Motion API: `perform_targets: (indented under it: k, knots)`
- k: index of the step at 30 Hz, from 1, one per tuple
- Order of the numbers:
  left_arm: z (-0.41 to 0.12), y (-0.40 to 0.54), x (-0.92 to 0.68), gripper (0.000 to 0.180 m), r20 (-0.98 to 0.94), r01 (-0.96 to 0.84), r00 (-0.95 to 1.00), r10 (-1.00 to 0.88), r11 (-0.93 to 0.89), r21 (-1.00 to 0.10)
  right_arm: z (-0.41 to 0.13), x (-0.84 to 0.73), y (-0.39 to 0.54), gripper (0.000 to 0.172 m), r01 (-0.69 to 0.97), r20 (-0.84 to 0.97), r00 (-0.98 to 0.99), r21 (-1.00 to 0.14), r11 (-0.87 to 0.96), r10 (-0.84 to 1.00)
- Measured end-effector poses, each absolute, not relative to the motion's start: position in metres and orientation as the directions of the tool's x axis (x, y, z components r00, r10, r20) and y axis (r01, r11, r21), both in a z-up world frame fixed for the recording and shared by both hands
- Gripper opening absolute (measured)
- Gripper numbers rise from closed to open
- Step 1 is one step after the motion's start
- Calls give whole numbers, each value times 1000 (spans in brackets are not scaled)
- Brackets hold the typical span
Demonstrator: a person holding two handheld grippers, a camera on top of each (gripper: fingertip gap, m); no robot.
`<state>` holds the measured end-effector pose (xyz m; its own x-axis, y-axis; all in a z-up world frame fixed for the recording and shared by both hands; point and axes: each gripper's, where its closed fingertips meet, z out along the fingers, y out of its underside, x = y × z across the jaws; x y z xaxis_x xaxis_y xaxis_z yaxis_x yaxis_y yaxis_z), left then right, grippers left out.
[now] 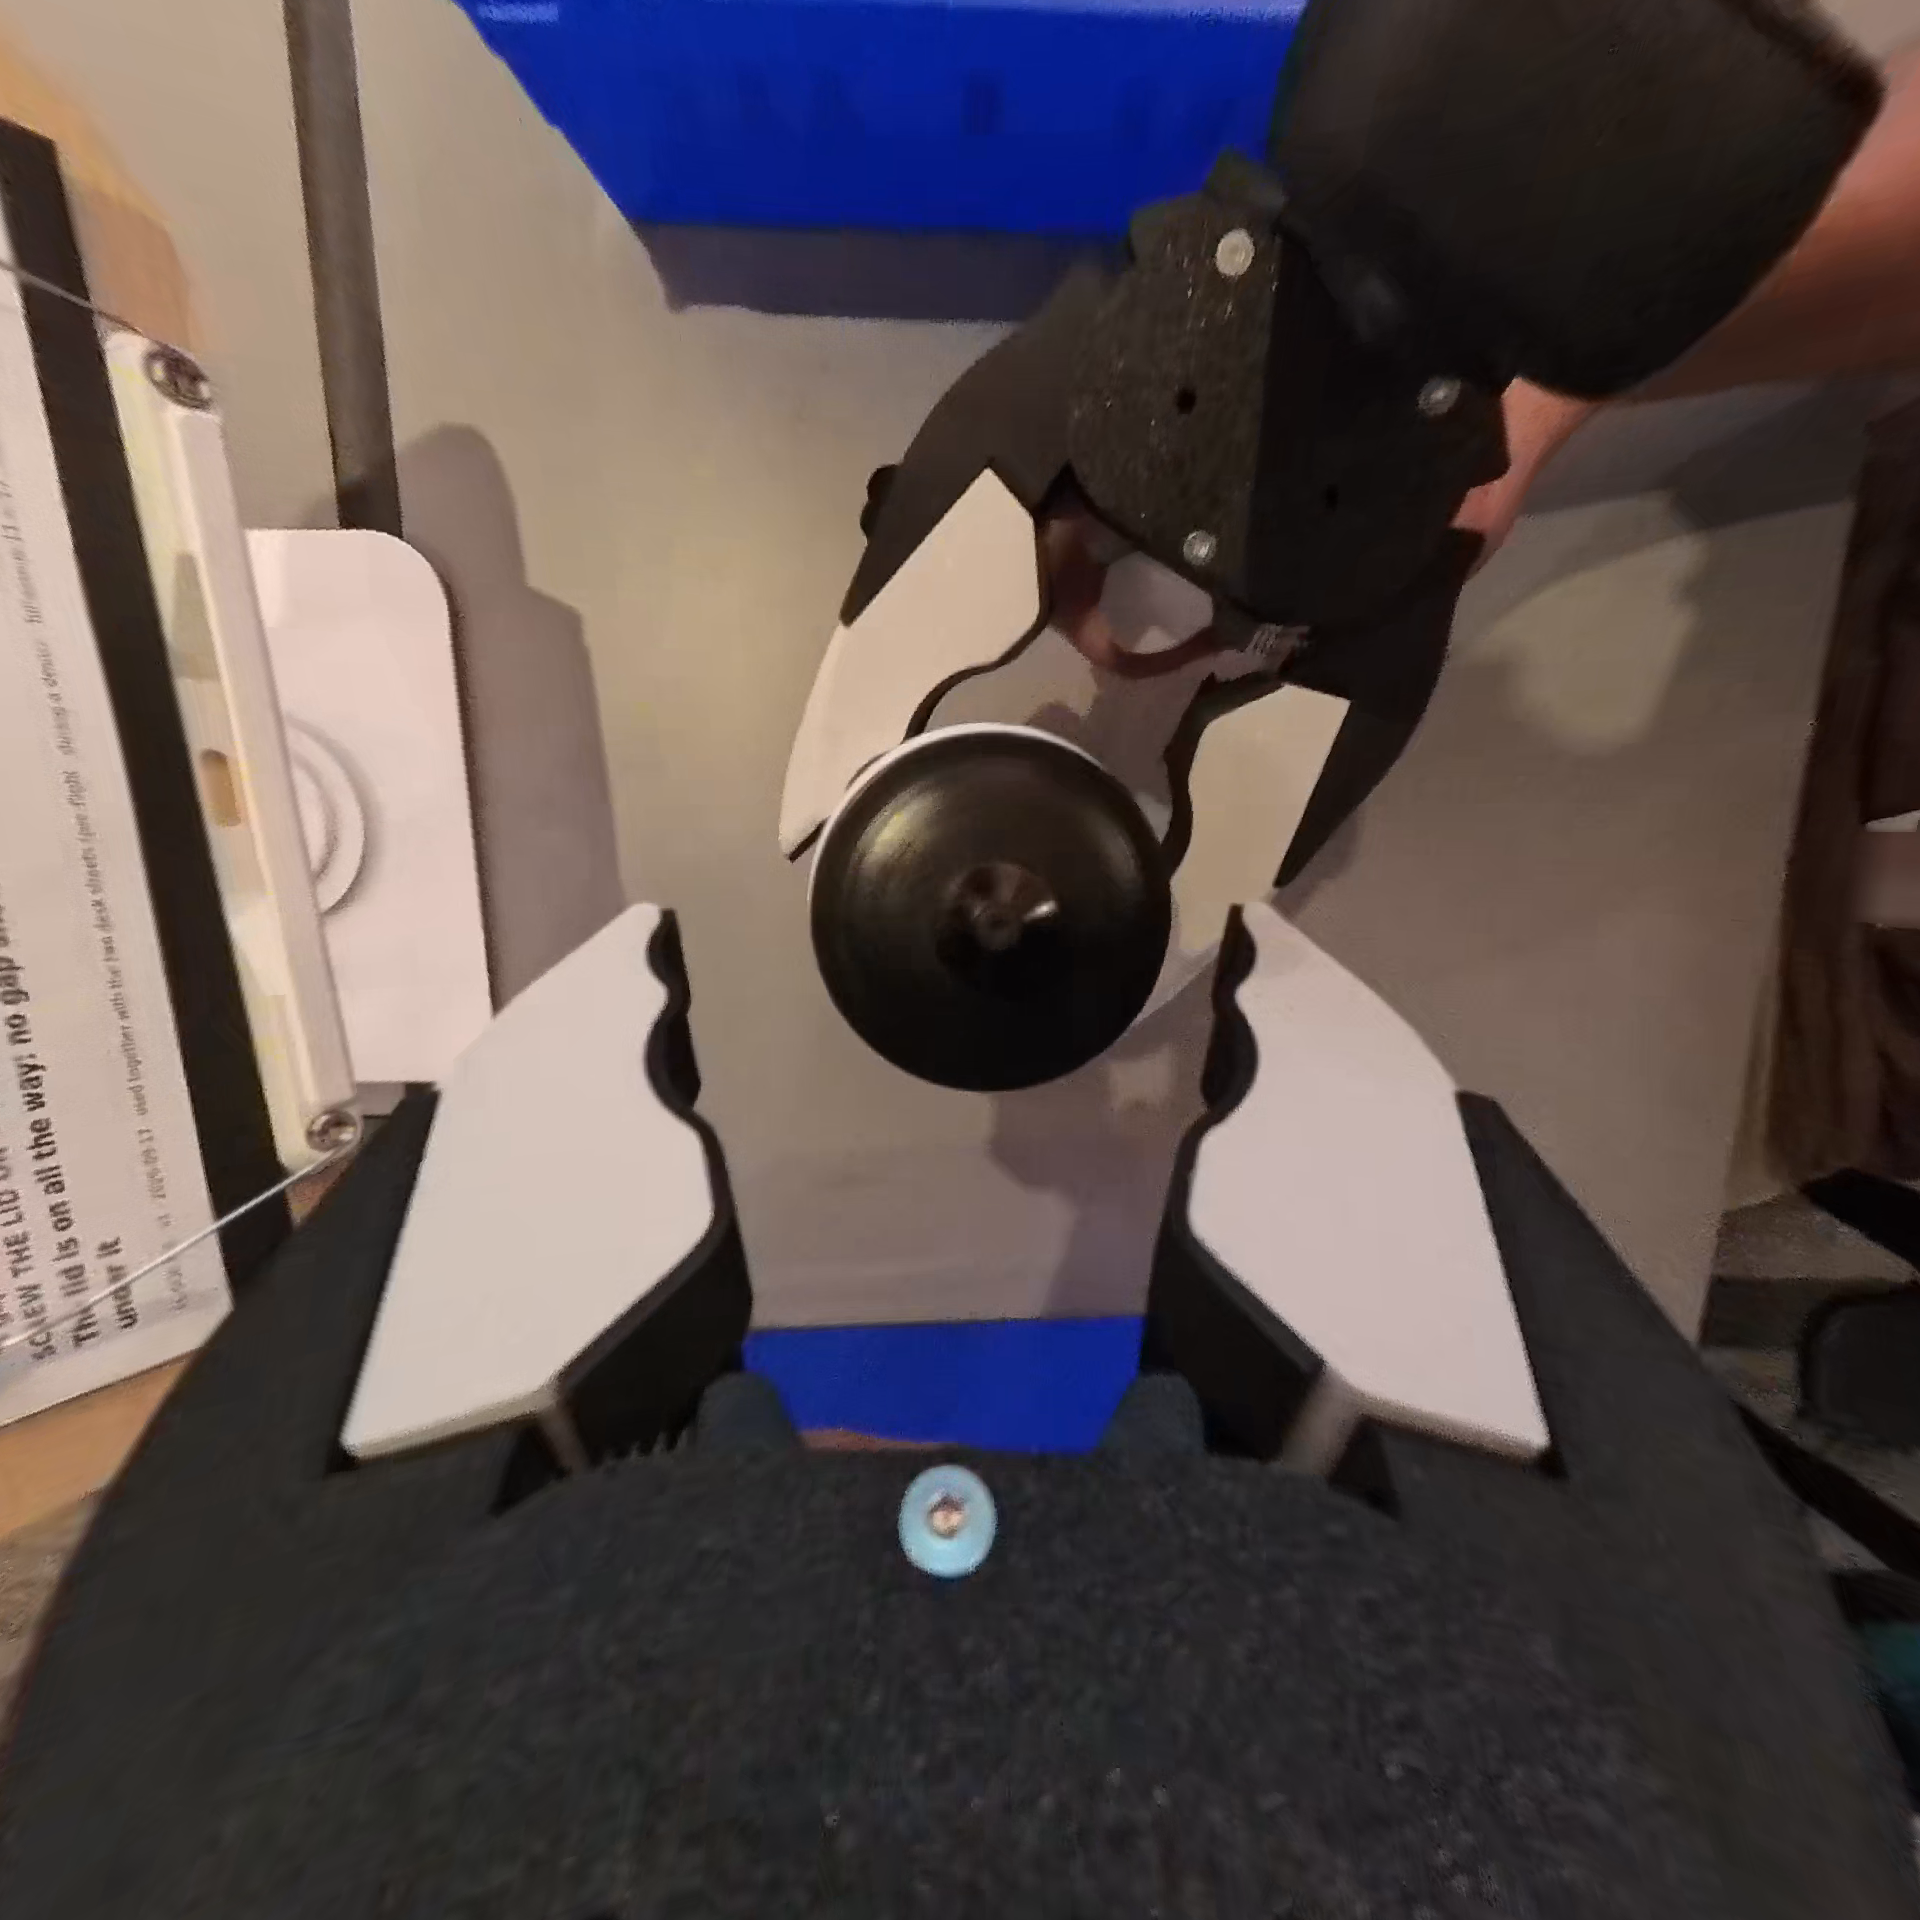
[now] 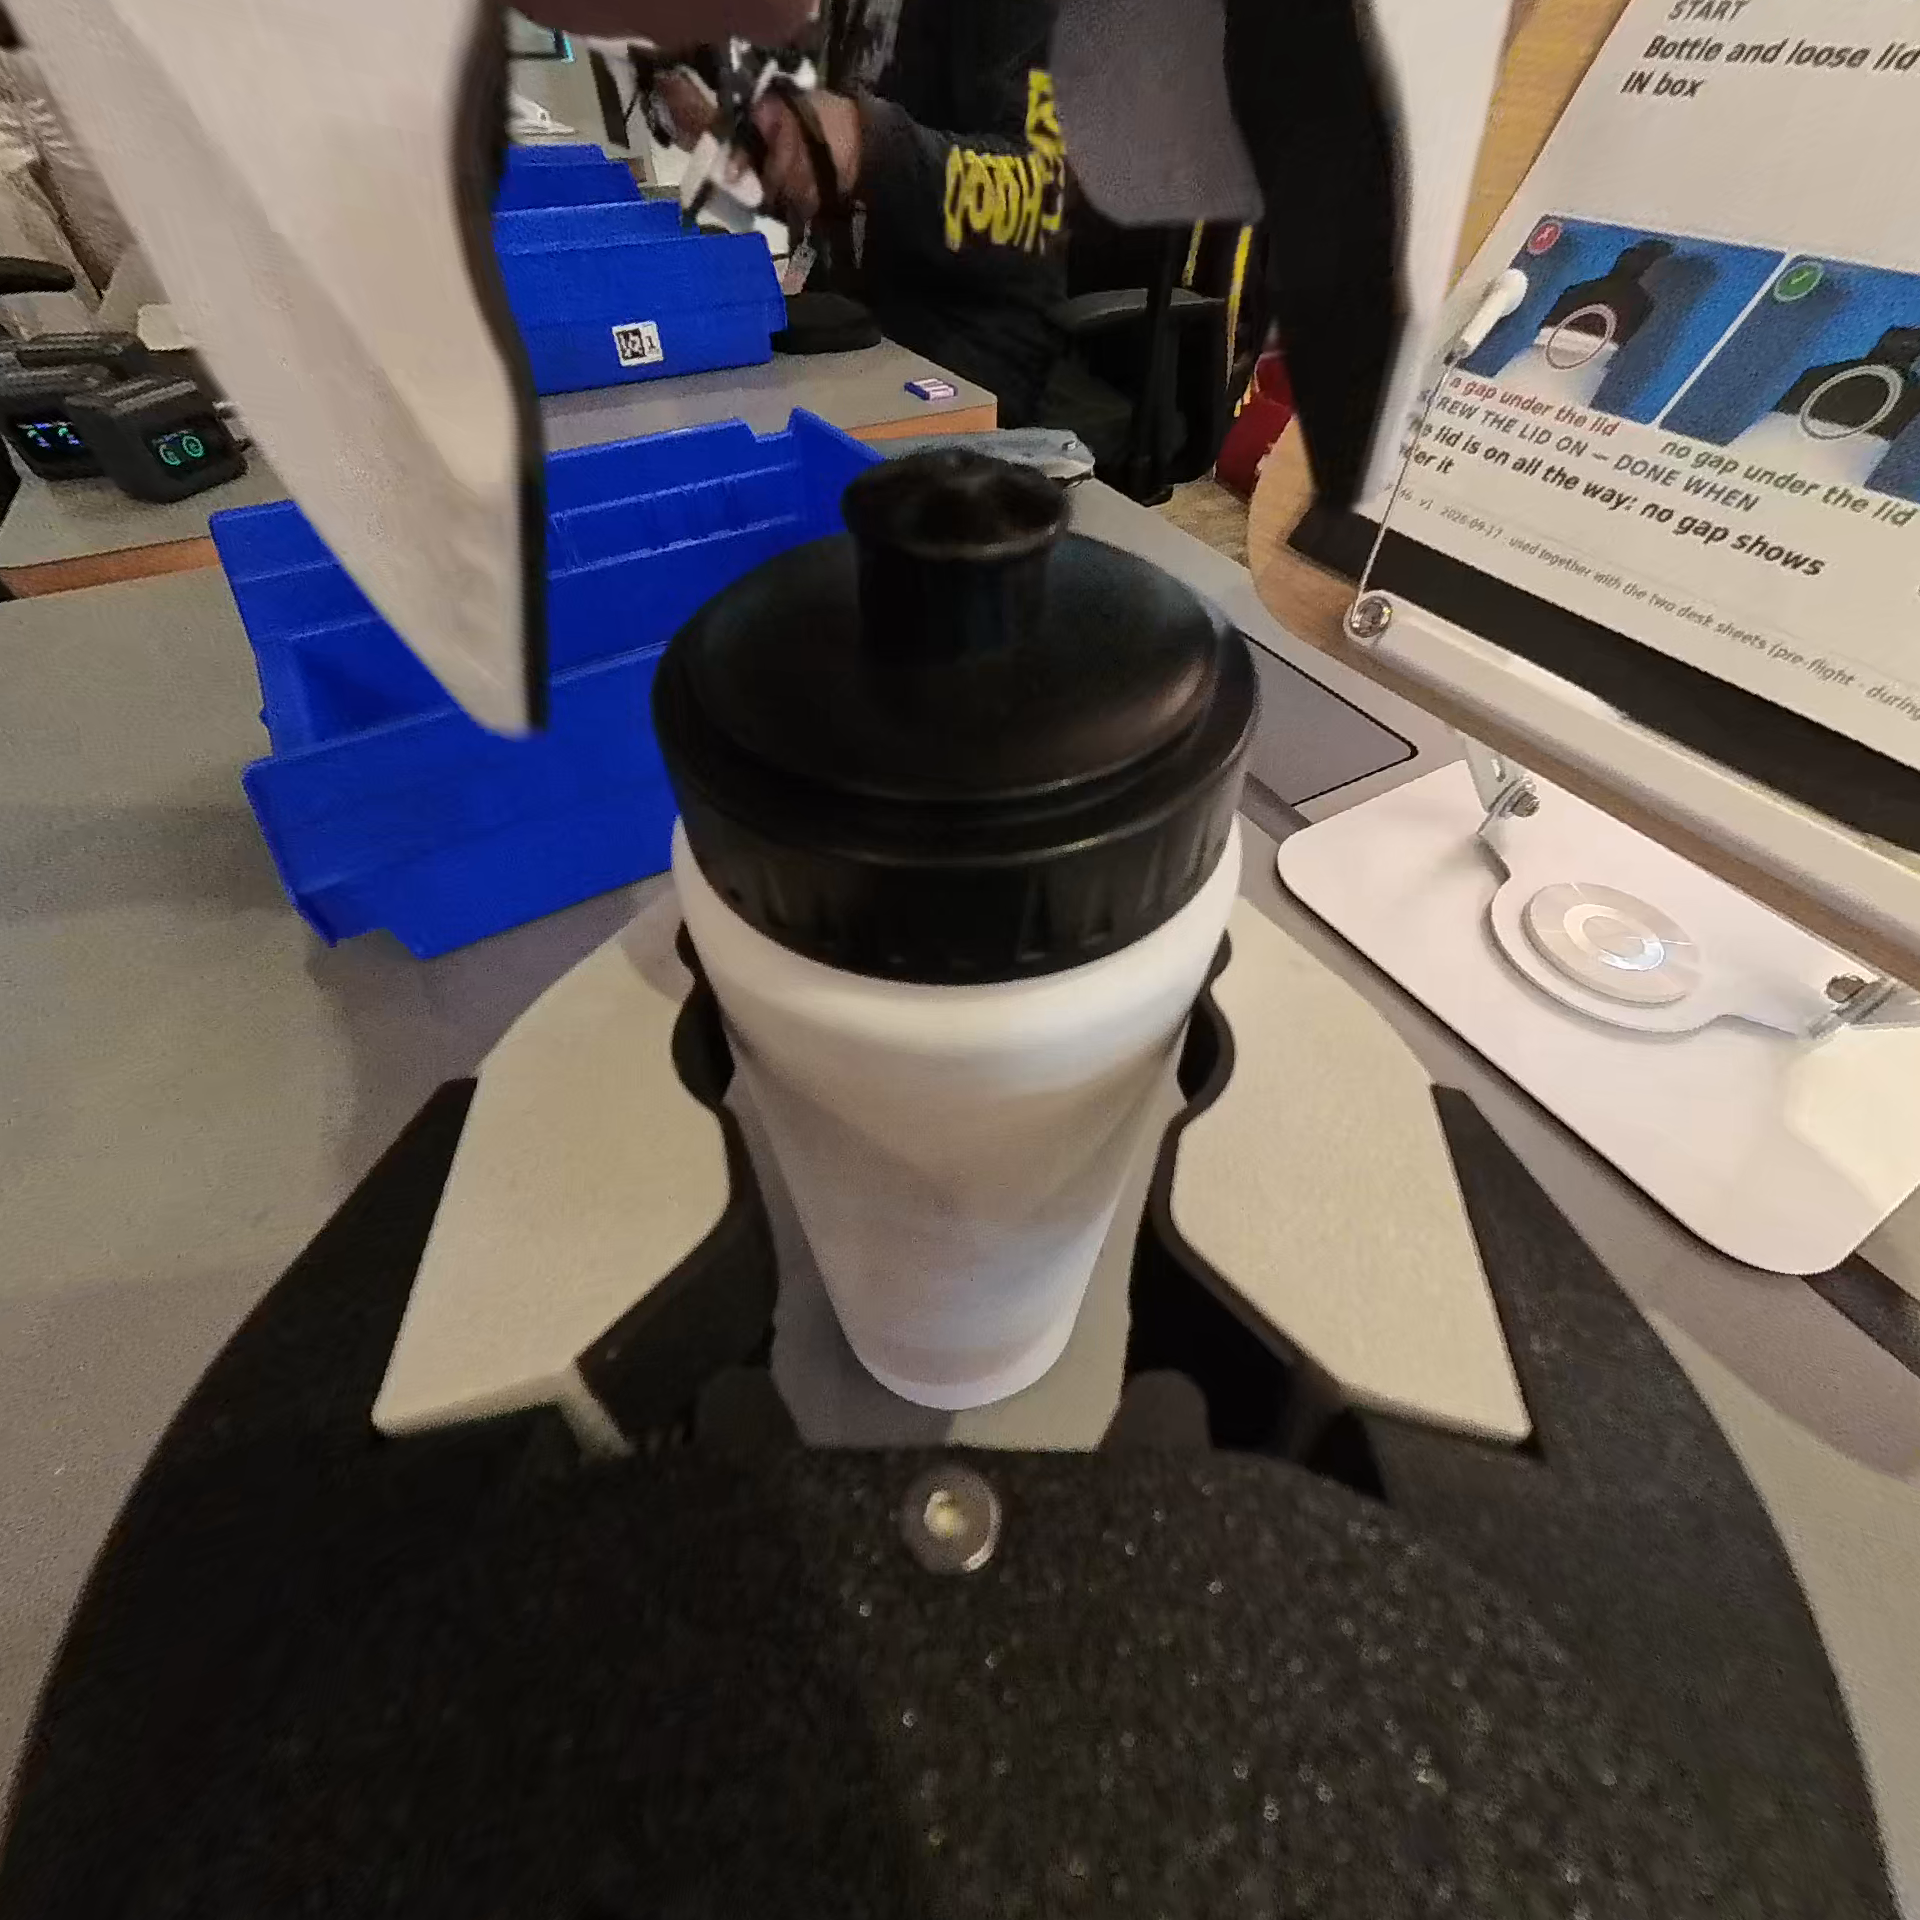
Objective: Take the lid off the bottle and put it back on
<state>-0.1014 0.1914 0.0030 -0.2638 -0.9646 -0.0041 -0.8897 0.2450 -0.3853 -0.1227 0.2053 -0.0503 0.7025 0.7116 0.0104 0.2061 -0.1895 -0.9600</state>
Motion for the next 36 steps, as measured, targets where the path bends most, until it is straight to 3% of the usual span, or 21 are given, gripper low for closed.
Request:
perform_targets:
  k: [2, 3, 7, 16, 22, 25, 29, 31, 33, 36]
  knots:
    - [-3, 184, -102, 86, -16, -893, -299, -954, 286, -347, -50, -123, 205, 86, 207, 12, 704, -960, -189, 710]
    - [-6, 183, -104, 71, -34, -891, -320, -947, 314, -327, -50, -123, 204, 86, 209, 14, 705, -959, -189, 709]
    - [-7, 185, -103, 70, -74, -914, -274, -959, 283, -290, -51, -122, 203, 86, 220, 19, 711, -956, -196, 703]
    - [-4, 185, -96, 69, -13, -909, 304, -953, -286, -304, -50, -122, 202, 86, 199, 23, 724, -964, -178, 690]
    - [11, 195, -96, 102, -179, -954, 12, -984, 42, -296, -51, -122, 203, 86, 210, 18, 715, -959, -191, 699]
    - [7, 195, -101, 97, -195, -951, -146, -970, 192, -242, -51, -122, 204, 86, 211, 13, 712, -958, -196, 702]
    - [-8, 191, -107, 82, -107, -956, -228, -968, 243, -164, -52, -122, 203, 86, 214, 16, 713, -957, -196, 701]
    - [-10, 186, -109, 71, -64, -961, -226, -972, 234, -149, -52, -122, 203, 86, 215, 16, 716, -956, -199, 698]
    - [-10, 186, -109, 71, -52, -977, -157, -986, 162, -136, -52, -122, 204, 86, 218, 15, 717, -955, -203, 697]
    - [-8, 185, -104, 70, 12, -984, 99, -995, -100, -148, -52, -121, 203, 86, 222, 18, 718, -953, -205, 696]
